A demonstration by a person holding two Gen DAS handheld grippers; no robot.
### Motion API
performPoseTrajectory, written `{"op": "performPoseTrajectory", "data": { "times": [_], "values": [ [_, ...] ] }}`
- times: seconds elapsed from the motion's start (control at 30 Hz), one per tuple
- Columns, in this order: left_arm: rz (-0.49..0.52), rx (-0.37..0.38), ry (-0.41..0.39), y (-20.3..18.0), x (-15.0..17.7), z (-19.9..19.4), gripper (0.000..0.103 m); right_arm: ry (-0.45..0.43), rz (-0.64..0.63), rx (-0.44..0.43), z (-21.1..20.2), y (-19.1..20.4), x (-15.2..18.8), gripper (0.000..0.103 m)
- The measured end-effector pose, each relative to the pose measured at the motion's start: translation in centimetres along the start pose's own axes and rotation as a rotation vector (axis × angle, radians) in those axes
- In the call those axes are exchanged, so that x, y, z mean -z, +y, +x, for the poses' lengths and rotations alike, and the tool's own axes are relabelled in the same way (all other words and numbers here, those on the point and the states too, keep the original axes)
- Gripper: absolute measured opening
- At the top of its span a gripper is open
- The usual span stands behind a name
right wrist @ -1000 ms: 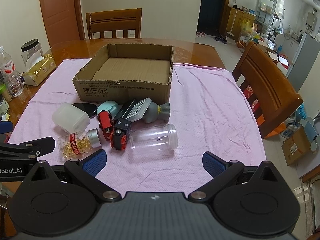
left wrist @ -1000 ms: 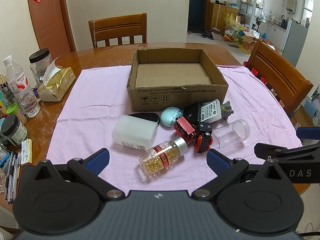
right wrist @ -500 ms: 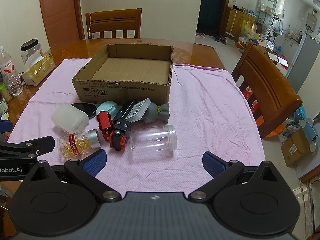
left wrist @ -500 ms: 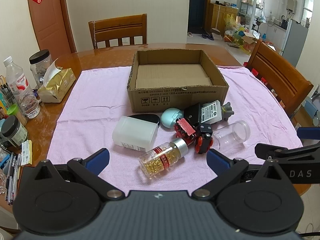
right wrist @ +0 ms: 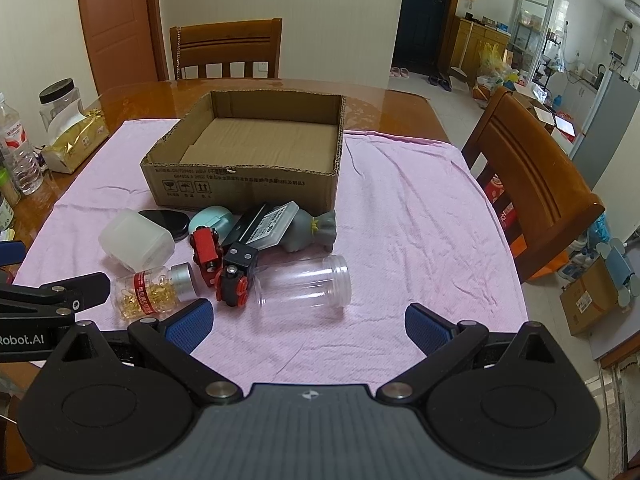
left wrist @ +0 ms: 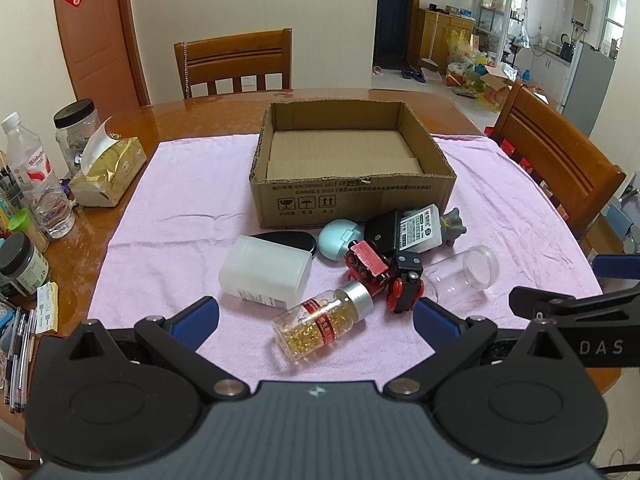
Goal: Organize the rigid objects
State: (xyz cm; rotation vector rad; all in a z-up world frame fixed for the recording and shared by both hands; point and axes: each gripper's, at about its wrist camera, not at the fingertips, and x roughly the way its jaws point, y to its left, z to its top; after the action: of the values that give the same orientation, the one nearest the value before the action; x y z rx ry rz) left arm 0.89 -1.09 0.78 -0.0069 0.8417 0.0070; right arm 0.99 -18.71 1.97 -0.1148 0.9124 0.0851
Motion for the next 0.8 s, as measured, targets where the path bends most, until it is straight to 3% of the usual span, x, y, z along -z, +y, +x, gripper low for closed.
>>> {"op": "performPoseTrajectory", "data": {
  "times": [0.53, 0.8],
  "values": [
    [0.003, 0.054, -0.023, -0.3, 0.3, 2.0, 0.102, -0.018, -0.023, -0.002, 1.4, -0.6, 0.1, 0.103],
    [0.051, 0.023, -0.044, -1.1, 0.9, 4.4, 0.102, -0.015, -0.065, -0.019, 3.5, -0.8, 1.9, 0.103]
  ]
}}
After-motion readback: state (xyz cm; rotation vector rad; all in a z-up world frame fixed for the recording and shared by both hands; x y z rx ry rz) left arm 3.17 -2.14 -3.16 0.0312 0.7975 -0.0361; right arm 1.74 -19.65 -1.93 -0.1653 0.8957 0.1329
